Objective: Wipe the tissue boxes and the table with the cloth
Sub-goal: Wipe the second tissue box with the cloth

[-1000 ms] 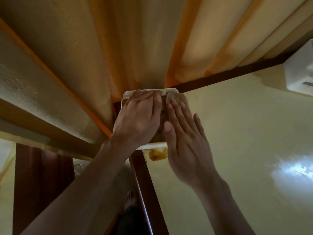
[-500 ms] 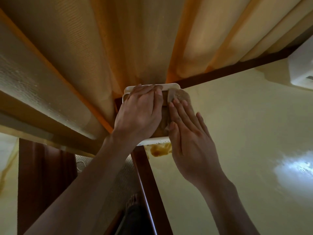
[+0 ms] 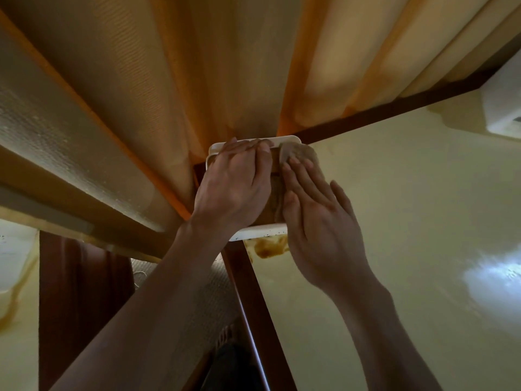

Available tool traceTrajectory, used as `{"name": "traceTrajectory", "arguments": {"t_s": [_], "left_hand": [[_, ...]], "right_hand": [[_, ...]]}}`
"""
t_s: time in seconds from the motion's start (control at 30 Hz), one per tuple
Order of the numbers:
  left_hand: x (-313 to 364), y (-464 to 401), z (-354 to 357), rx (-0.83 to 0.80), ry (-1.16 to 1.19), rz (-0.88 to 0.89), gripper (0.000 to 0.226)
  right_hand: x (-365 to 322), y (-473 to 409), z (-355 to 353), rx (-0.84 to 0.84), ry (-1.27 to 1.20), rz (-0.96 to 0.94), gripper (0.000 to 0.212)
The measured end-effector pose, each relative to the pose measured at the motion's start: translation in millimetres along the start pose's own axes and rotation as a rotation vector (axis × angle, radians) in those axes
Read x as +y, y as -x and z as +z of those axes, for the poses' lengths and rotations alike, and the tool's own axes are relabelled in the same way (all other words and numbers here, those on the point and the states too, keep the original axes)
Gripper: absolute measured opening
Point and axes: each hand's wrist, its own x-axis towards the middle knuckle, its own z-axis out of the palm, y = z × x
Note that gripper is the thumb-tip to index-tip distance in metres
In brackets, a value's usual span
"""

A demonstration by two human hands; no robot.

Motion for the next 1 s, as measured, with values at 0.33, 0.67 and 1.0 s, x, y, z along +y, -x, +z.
{"name": "traceTrajectory", "arguments": {"t_s": [0.33, 0.67, 1.0], "left_hand": [[-6.3, 1.4, 9.2, 0.140, -0.169, 0.227, 0.031], [-21.5, 1.9, 19.4, 0.407, -0.521, 0.490, 0.021], [-11.5, -2.6, 13.6, 0.180, -0.250, 0.315, 0.039]], "right_hand": [[0.0, -14.9, -1.0, 0.018, 0.016, -0.013, 0.058], [-4.1, 50.9, 7.0, 0.154, -0.101, 0.005, 0.049], [0.9, -7.6, 0.4, 0.047, -0.033, -0.003, 0.056]]}}
